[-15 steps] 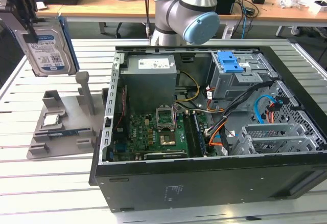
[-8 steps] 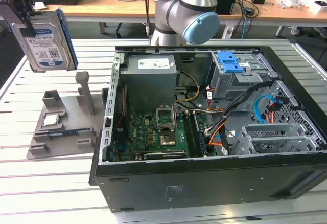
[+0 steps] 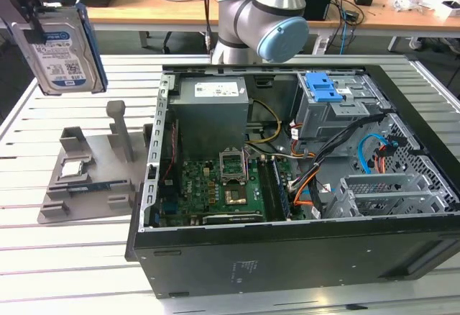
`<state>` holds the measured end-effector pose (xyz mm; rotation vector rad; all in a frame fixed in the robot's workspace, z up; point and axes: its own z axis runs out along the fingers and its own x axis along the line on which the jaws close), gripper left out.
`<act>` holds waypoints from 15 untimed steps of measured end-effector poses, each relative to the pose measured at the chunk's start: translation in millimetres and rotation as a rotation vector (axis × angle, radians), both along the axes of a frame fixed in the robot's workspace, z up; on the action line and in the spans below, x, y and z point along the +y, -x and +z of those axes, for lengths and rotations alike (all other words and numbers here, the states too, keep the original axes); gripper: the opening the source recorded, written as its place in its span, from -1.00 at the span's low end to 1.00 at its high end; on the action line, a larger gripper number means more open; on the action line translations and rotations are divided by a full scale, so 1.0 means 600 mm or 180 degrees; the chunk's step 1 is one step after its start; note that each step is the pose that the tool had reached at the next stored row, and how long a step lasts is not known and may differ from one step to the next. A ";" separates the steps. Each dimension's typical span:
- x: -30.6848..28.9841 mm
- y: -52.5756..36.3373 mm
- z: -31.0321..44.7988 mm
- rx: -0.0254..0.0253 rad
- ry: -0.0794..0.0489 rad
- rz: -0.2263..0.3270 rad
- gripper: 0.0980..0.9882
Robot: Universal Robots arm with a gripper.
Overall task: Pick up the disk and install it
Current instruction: 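Pick up the disk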
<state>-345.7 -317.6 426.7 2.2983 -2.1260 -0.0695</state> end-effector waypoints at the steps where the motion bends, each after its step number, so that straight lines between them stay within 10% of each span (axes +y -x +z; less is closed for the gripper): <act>1: 0.0000 0.000 0.002 0.0000 0.0000 0.0000 -0.40; 15: 0.0006 0.000 0.047 0.0000 0.0000 0.0000 -0.40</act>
